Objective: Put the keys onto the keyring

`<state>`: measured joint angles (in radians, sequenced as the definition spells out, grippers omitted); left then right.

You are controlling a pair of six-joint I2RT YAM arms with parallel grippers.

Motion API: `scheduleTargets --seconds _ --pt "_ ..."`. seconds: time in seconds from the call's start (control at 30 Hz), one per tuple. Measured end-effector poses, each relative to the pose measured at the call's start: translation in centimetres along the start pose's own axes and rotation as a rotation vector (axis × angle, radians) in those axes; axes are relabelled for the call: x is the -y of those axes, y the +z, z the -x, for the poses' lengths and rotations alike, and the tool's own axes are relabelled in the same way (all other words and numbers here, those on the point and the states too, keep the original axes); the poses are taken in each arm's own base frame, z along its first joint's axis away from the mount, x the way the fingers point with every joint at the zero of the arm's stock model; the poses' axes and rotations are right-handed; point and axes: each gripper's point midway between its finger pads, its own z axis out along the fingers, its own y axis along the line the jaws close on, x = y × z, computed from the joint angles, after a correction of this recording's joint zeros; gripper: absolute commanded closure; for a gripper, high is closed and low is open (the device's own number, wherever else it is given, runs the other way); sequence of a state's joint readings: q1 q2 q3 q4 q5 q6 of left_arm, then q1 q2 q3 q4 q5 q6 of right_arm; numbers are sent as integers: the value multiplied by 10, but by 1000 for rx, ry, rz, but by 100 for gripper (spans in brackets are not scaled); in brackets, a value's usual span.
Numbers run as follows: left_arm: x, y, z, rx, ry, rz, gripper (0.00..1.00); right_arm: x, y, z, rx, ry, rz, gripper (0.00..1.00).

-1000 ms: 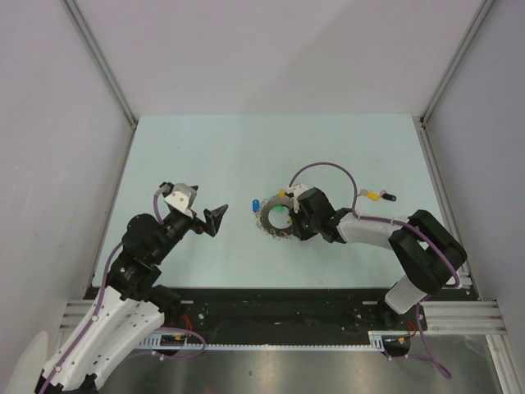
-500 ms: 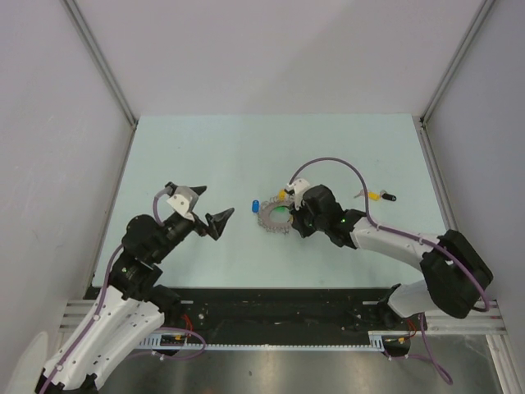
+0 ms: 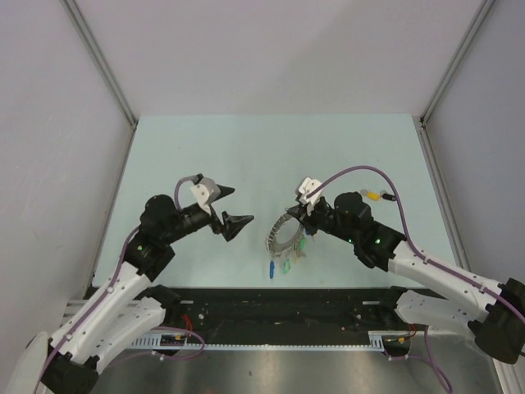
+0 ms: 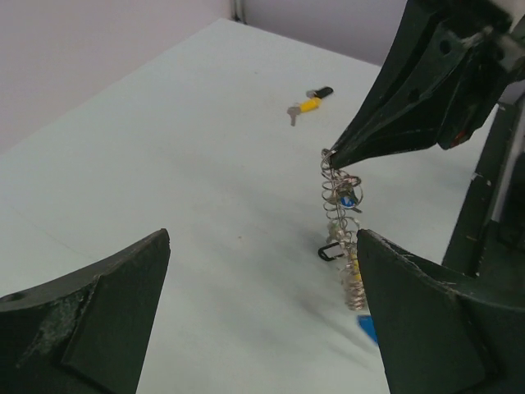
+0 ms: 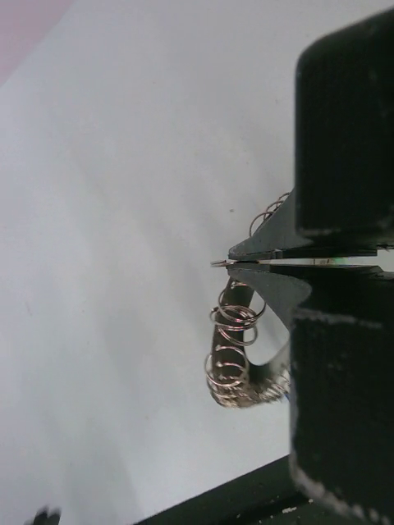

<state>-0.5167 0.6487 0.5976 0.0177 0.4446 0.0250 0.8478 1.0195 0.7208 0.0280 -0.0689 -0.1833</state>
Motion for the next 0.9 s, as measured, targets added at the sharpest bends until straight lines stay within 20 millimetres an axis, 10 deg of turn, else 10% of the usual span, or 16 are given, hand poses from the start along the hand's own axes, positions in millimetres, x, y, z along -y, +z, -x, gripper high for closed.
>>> scheduleTargets --seconds 0.53,0.9 --pt "29 35 -4 -104 40 -314 11 -38 -14 6 45 -120 301 100" --pt "51 44 -32 -188 132 -447 44 -48 -10 15 -34 -169 433 100"
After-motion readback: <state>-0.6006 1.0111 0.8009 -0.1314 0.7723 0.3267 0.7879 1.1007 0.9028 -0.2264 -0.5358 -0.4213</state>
